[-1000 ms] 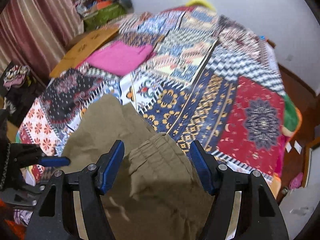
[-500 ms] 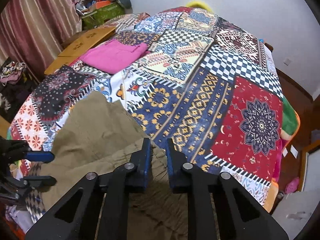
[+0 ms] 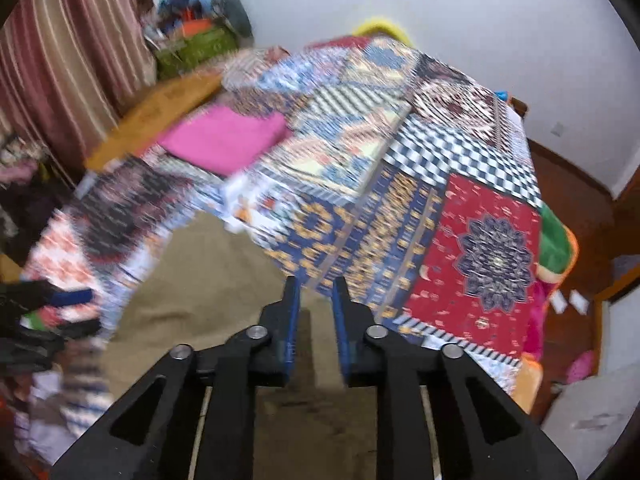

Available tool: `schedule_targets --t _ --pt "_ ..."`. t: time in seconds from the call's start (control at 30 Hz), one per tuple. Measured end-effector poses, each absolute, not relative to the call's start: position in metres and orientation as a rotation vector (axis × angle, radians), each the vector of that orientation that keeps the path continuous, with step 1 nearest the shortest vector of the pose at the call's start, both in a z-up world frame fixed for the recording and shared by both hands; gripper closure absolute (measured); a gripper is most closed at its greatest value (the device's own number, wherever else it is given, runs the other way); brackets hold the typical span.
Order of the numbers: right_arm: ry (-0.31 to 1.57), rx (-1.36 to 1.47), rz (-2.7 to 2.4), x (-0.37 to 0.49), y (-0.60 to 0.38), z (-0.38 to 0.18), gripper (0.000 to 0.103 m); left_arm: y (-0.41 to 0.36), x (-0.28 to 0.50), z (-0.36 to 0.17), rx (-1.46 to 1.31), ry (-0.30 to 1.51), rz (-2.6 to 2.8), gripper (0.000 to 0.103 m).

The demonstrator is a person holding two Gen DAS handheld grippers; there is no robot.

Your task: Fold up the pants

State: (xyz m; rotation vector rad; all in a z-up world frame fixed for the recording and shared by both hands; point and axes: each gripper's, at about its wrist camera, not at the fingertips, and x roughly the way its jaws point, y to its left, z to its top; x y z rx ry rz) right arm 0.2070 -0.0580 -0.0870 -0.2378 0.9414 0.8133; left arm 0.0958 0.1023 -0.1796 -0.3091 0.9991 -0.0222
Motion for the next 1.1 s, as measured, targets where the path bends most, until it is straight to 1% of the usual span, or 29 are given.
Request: schedule_targets --t 0.13,0.27,0.33,0.37,0.4,0.43,0.47,0.53,0.57,0.6,0.63,0.73,0.87,0.93,1.0,1.1 --pt "0.987 -0.316 0.940 0.177 -0.035 -0.095 0.084 0.081 0.099 -0.171 -0.304 0.981 -0.112 0.058" --pt "1.049 -0.487 0.945 0.159 -0.007 -0.138 0.085 0.059 0.101 -0.180 -0.271 1.007 -0.165 0.058" --pt "1.063 -0.484 0.933 0.162 -0.002 -0.148 0.085 0.055 0.104 -0.190 -0.235 1.033 -0.156 0.057" --pt "1.060 -0.470 0.923 0.166 -0.002 -0.147 0.085 0.055 0.105 -0.199 -0.216 1.046 -0.123 0.055" --pt "1.047 -0.469 0.898 0.170 -0.003 -0.144 0.085 0.056 0.104 -0.204 -0.218 1.047 -0.114 0.051" --pt "1.029 -0.478 0.859 0.175 -0.006 -0.140 0.086 0.060 0.103 -0.207 -0.243 1.041 -0.115 0.050" --pt "1.021 -0.461 0.851 0.181 -0.009 -0.135 0.089 0.063 0.103 -0.208 -0.256 1.039 -0.113 0.050" --pt "1.030 -0.428 0.832 0.187 -0.014 -0.129 0.089 0.065 0.103 -0.207 -0.249 1.037 -0.089 0.050" --pt "1.014 -0.431 0.800 0.190 -0.017 -0.124 0.088 0.065 0.103 -0.207 -0.242 1.039 -0.081 0.049" --pt "1.003 -0.432 0.790 0.187 -0.020 -0.118 0.085 0.067 0.102 -0.207 -0.245 1.040 -0.082 0.049" --pt "0.989 -0.422 0.784 0.185 -0.024 -0.112 0.084 0.068 0.102 -0.207 -0.253 1.044 -0.083 0.049" --pt "1.003 -0.348 0.853 0.173 -0.037 -0.100 0.083 0.075 0.100 -0.203 -0.283 1.043 -0.088 0.049" --pt "1.014 -0.357 0.907 0.146 -0.040 -0.100 0.081 0.081 0.099 -0.186 -0.286 1.004 -0.068 0.050" --pt "1.034 -0.347 0.925 0.136 -0.039 -0.108 0.078 0.084 0.102 -0.179 -0.263 0.977 -0.045 0.050" --pt "1.055 -0.349 0.924 0.129 -0.036 -0.122 0.067 0.087 0.107 -0.179 -0.264 0.975 -0.038 0.050" --pt "1.073 -0.354 0.895 0.124 -0.033 -0.141 0.063 0.086 0.123 -0.191 -0.294 1.020 -0.082 0.050"
